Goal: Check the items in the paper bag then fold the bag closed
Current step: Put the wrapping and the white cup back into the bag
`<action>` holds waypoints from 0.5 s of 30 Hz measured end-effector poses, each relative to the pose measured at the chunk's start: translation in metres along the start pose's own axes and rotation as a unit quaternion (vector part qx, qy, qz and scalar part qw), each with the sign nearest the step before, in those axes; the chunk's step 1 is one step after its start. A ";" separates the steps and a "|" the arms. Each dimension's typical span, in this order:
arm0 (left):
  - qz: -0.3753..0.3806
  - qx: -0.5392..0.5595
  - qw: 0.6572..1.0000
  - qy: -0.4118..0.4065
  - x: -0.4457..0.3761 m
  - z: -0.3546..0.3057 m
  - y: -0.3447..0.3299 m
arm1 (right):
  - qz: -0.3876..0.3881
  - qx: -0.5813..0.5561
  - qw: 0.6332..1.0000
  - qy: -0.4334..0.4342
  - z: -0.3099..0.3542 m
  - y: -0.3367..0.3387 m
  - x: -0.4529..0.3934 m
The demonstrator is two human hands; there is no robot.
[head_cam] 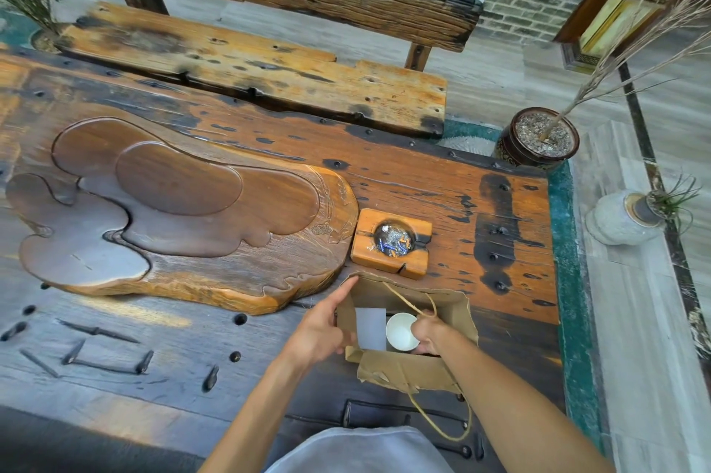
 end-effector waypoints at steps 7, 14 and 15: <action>-0.005 -0.002 1.000 -0.001 -0.001 0.002 0.000 | -0.010 0.067 0.998 0.014 0.002 0.007 -0.001; -0.002 -0.021 1.000 -0.008 0.000 0.002 -0.003 | -0.032 0.252 0.963 0.091 0.023 0.019 0.011; -0.002 -0.023 1.000 -0.007 0.000 0.002 -0.003 | -0.025 0.253 0.962 0.096 0.024 0.019 0.011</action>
Point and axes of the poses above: each hand's wrist, its own x-axis away from the middle knuckle, its own y-axis out of the back of the hand, z = x × y, the point moved 10 cm from there along -x, towards the middle knuckle, and after that the axes turned 14 degrees about -x, right-handed, at the moved point
